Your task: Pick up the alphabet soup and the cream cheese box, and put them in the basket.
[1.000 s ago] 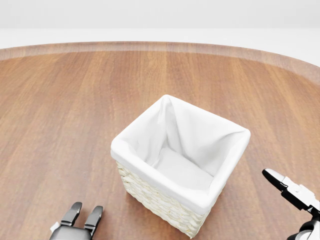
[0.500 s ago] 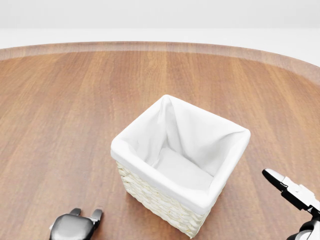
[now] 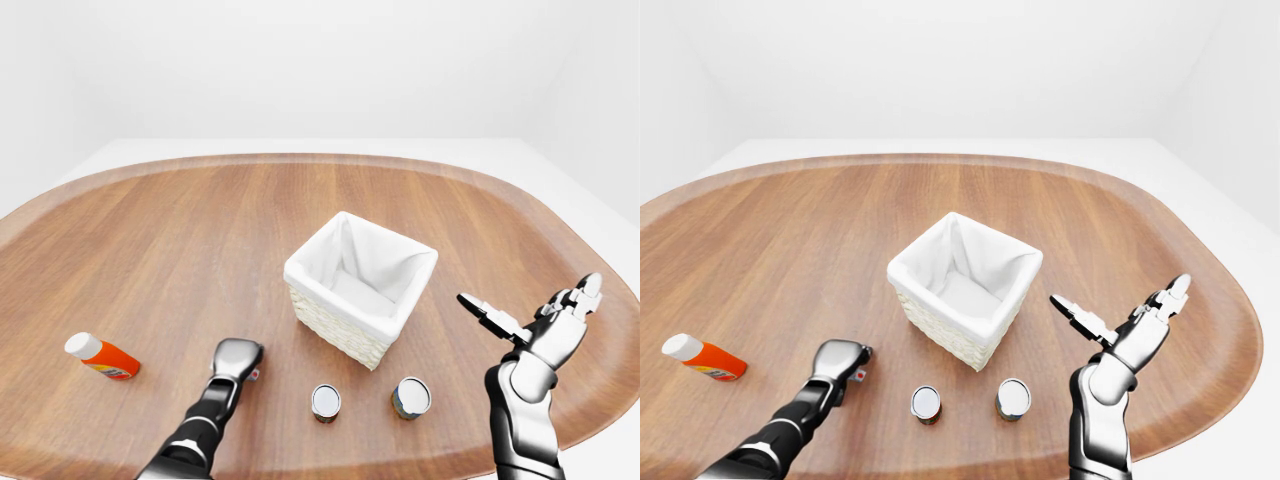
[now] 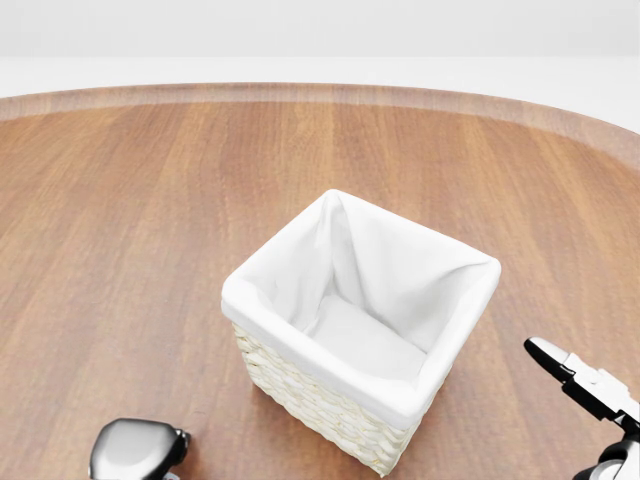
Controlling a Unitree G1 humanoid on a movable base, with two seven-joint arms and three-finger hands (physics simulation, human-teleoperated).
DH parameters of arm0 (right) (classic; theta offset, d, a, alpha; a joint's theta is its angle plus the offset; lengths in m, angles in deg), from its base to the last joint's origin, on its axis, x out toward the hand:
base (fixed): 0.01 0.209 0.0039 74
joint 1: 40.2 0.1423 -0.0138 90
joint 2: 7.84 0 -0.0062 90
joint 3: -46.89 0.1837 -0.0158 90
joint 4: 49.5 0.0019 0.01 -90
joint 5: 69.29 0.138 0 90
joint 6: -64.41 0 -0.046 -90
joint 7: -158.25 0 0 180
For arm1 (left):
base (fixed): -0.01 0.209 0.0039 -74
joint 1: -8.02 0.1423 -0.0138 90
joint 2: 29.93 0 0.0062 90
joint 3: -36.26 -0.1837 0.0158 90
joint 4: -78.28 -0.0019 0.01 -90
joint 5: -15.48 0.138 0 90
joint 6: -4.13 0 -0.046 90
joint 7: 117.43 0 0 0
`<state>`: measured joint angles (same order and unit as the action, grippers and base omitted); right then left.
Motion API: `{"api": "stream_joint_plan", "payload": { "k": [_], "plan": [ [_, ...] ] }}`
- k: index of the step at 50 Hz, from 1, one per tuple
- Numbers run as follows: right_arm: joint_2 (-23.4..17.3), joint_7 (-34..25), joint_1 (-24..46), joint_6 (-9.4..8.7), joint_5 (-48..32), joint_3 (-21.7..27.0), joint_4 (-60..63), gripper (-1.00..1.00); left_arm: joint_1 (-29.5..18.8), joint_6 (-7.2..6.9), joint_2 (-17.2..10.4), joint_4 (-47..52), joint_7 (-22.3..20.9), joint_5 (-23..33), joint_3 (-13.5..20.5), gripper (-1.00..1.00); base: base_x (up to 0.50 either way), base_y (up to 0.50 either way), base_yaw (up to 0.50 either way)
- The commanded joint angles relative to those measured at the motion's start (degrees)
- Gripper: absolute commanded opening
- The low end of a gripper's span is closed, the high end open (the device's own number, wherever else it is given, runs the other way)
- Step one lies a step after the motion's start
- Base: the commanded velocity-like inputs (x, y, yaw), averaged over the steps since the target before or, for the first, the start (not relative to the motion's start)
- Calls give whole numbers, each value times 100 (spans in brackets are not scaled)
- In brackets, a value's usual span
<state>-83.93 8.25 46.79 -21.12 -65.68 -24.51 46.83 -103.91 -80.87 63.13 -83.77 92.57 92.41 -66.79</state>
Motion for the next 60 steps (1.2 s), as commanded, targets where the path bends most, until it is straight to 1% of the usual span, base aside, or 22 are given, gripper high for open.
{"api": "stream_joint_plan", "payload": {
  "k": [1, 17, 21, 33, 34, 35, 36, 37, 38, 39, 40, 41, 42, 44, 46, 49, 51, 52, 53, 55, 57, 60],
  "plan": [
    [-1, 0, 1, 4, 1, -1, -7, 100, 1447, -31, -239, 411, 0, -14, 201, -100, 0, 0, 0],
    [-13, 0, 18, -21, 7, -5, -33, 100, 2372, -9, -458, 2314, 0, 43, 594, -100, 0, 0, 0],
    [-13, 0, 23, -13, 6, -4, -50, 100, 2807, 0, -460, 3276, 0, 46, 833, -100, 0, 0, 0],
    [-7, 0, 10, -24, 2, -3, -22, 100, 2901, 0, -377, 3550, 0, 42, 1098, -100, 0, 0, 0],
    [-8, 0, 13, -25, 2, -3, -25, 100, 2902, -202, -312, 3582, 0, 80, 1150, -100, 0, 0, 0],
    [-11, 0, 21, -6, 1, -3, -54, 100, 2896, 0, -356, 3578, 0, 33, 1122, -100, 0, 0, 0],
    [-11, 0, 14, -18, 3, -4, -37, 100, 2895, 0, -357, 3581, 0, 21, 1125, -100, 0, 0, 0],
    [-11, 0, 14, -22, 4, -4, -33, 100, 2925, -192, -290, 3664, 0, 18, 1184, -100, 0, 0, 0],
    [-11, 0, 14, -22, 4, -4, -33, 100, 2930, -209, -288, 3676, 0, 14, 1183, -100, 0, 0, 0],
    [-13, 0, 20, -4, 3, -4, -61, 100, 2944, -10, -329, 3706, 0, -54, 1173, -100, 0, 0, 0],
    [-13, 0, 17, -14, 6, -3, -50, 100, 2940, 0, -333, 3704, 0, -73, 1178, -100, 0, 0, 0],
    [-13, 0, 17, -21, 8, -3, -43, 100, 2910, -378, -233, 3720, 0, -7, 1251, -100, 0, 0, 0],
    [-14, 0, 20, -19, 6, -4, -50, 100, 2971, -87, -285, 3808, 0, -108, 1216, -100, 0, 0, 0],
    [-15, 0, 23, -23, 4, -6, -50, 100, 2890, -81, -287, 3742, 0, -103, 1227, -100, 0, 0, 0],
    [-15, 0, 25, -27, 7, -6, -51, 100, 2862, -222, -229, 3835, 0, -122, 1258, -100, 0, 0, 0],
    [-23, 0, 39, -1, 8, -9, -96, 100, 2796, -268, -195, 3754, 0, -113, 1208, -100, 0, 0, 0],
    [-18, 0, 23, -50, 11, -11, -34, 100, 2740, -176, -179, 3699, 0, -198, 1194, -100, 0, 0, 0],
    [-17, 0, 30, -60, 6, -14, -33, 100, 2697, -291, -145, 3678, 0, -177, 1191, -100, 0, 0, 0],
    [-17, 0, 33, -53, 4, -15, -45, 100, 2578, -627, -87, 3554, 0, -84, 1200, -100, 0, 0, 0],
    [-20, 0, 37, -35, 7, -13, -71, 100, 2578, -620, -78, 3640, 0, -103, 1124, -100, 0, 0, 0],
    [-20, 0, 30, -40, 6, -14, -63, 100, 2610, -756, -73, 3887, 0, 92, 1020, -100, 0, 0, 0],
    [-27, 0, 41, 6, 9, -12, -120, 100, 2644, -741, -12, 4336, 0, 42, 1053, -100, 0, 0, 0]
  ]
}}
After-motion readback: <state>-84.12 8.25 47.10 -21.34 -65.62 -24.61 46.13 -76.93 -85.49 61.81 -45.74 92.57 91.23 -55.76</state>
